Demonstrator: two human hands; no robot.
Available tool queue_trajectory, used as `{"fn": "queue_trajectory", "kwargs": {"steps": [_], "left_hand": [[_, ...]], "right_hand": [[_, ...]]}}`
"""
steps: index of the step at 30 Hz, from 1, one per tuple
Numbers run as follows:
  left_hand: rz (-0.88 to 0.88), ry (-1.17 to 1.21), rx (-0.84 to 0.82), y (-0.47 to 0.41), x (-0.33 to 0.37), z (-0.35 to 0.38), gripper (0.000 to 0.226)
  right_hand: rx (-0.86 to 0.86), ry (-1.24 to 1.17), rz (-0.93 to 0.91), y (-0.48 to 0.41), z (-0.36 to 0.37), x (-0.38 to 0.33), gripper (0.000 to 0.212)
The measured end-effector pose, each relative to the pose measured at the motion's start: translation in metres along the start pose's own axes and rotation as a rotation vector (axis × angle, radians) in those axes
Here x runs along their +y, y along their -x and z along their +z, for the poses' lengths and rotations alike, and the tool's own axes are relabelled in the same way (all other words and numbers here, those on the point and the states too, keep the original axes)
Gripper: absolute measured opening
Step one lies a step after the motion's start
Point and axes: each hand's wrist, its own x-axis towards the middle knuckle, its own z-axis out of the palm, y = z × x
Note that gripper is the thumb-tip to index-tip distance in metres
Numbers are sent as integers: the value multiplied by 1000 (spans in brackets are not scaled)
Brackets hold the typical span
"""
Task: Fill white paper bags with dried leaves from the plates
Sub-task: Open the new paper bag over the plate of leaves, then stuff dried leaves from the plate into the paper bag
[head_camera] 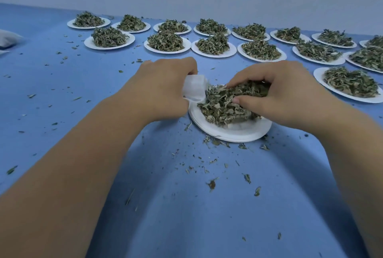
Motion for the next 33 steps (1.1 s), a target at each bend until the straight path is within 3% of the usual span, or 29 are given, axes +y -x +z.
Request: {"fn": "queue_trajectory", "kwargs": {"steps": [5,8,16,20,24,28,33], "left_hand": [[52,13,-46,-17,10,-3,40],[56,112,-50,-19,19,9,36],[52,164,-37,-14,19,23,19],[62,172,-44,-11,20,24,15],[55,191,-38,-11,21,26,18],[19,227,-19,-10,22,24,20],[-5,270,-29,-9,23,26,33]], "right_hand": [[165,-44,-40,2,-5,-5,28],[177,-83,-63,3,0,-9,31],[275,-180,-29,-3,24,-13,15],[162,-241,-10,-3,28,-14,11],[15,-380,15,-2,20,-9,27],[104,-331,-3,-4,18,-2,36],[172,-322,29,-5,19,4,27]]}}
